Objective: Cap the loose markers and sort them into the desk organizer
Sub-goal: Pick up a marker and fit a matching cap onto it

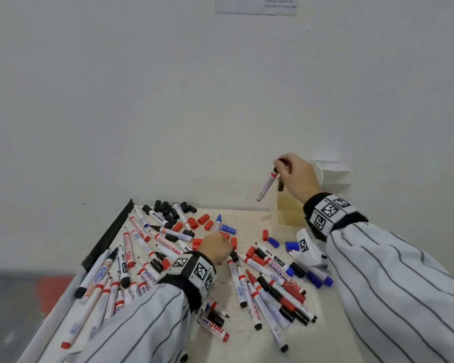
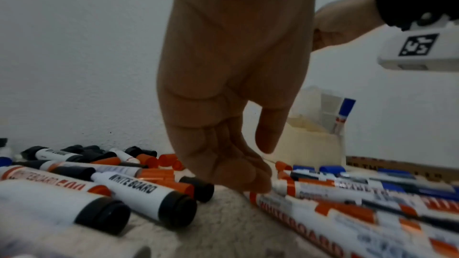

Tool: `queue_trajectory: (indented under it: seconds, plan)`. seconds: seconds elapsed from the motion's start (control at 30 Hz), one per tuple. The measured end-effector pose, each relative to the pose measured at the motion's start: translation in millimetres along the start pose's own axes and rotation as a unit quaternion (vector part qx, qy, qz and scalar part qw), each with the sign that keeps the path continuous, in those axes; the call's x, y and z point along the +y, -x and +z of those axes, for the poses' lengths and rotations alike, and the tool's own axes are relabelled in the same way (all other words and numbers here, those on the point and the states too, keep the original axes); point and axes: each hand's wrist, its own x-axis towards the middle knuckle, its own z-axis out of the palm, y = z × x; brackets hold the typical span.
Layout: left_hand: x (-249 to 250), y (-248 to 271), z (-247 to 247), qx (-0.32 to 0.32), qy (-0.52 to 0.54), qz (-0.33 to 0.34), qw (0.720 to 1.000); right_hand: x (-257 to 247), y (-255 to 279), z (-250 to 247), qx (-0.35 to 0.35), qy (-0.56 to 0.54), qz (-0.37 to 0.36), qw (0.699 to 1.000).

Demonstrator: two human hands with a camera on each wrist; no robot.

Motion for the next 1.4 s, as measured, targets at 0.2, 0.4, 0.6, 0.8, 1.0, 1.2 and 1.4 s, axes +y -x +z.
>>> queue_trajectory:
  seconds: [0.2,0.4,0.6,0.8,1.0,1.2,1.4]
  plan:
    - [-16,-19,19,-0.106,-0.117,-0.101,0.982,43,-38,-10,0.066,0.095,0.038,0.993]
    - [-25,-27,24,-0.122,-0.131,-0.123,0.976,68,-34,24,0.027,0.119,0.087,0.989]
    - [-27,-30,15,-0.069,0.000,-0.135,0.988,84,-29,47,0.058,0.099,0.119,0.986]
    - [-29,-34,2,0.018,0.086,-0.090,0.992,87,-22,54,-0.016,0.170,0.186,0.968]
    - [-35,-29,-12,0.081,0.133,-0.049,0.987,38,3,68,-0.137,0.196,0.106,0.965]
    - [-51,-13,-29,0.128,0.132,-0.034,0.982,23,57,113,-0.423,0.300,0.154,0.841]
    - [-67,7,-49,0.137,0.128,-0.032,0.982,24,84,138,-0.401,0.374,0.113,0.829]
